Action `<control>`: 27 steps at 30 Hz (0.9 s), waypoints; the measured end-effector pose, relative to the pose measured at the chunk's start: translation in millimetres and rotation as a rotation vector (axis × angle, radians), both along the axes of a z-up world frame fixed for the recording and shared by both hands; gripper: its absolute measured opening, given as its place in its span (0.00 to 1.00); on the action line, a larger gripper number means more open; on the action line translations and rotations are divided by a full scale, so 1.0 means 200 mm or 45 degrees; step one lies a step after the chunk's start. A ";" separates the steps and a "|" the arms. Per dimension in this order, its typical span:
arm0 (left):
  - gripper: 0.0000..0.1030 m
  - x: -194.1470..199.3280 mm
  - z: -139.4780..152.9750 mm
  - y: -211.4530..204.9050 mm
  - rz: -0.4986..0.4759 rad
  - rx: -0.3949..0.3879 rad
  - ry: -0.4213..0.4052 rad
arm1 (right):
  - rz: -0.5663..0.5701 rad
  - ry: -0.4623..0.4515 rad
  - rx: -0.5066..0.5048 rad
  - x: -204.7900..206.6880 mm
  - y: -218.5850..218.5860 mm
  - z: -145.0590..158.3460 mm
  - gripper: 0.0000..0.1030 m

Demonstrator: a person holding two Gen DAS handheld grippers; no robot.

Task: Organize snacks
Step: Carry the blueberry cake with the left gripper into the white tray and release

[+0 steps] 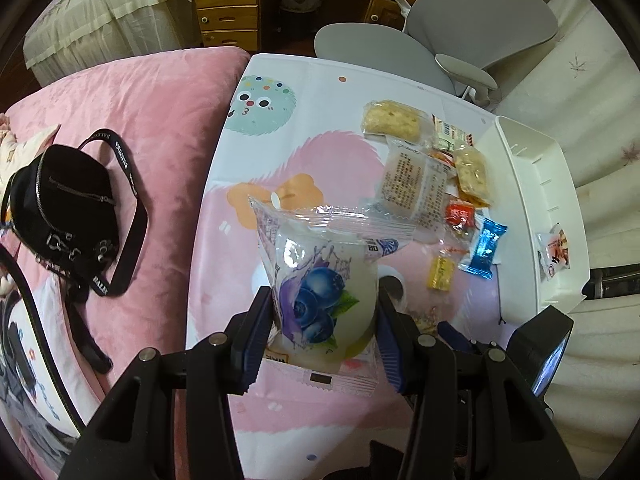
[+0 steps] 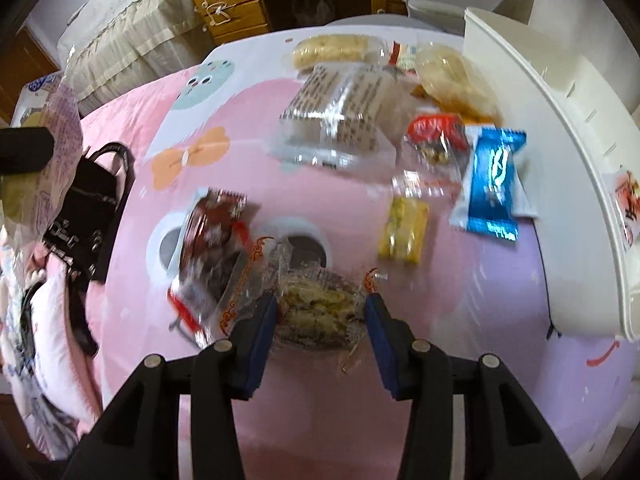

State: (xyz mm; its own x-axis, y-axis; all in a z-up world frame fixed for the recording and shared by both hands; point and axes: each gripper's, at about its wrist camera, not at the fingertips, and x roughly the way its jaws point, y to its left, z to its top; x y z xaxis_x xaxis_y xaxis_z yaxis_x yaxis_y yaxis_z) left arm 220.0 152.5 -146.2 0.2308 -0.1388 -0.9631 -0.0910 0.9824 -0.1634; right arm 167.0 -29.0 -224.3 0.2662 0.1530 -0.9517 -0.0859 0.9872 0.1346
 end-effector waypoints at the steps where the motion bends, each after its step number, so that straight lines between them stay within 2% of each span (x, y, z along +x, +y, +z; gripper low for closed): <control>1: 0.46 -0.02 0.01 -0.02 0.007 -0.003 -0.001 | 0.011 0.010 0.008 -0.02 -0.01 0.01 0.44; 5: 0.46 -0.10 0.05 -0.10 0.026 -0.013 0.001 | 0.063 0.016 0.048 -0.09 -0.09 0.07 0.44; 11: 0.46 -0.18 0.10 -0.29 0.017 -0.039 0.004 | 0.131 -0.039 0.071 -0.17 -0.24 0.21 0.44; 19: 0.46 -0.21 0.15 -0.60 -0.024 -0.058 -0.036 | 0.205 -0.177 0.060 -0.22 -0.50 0.41 0.44; 27: 0.46 -0.19 0.18 -0.91 -0.044 -0.112 -0.091 | 0.315 -0.363 0.074 -0.29 -0.74 0.59 0.44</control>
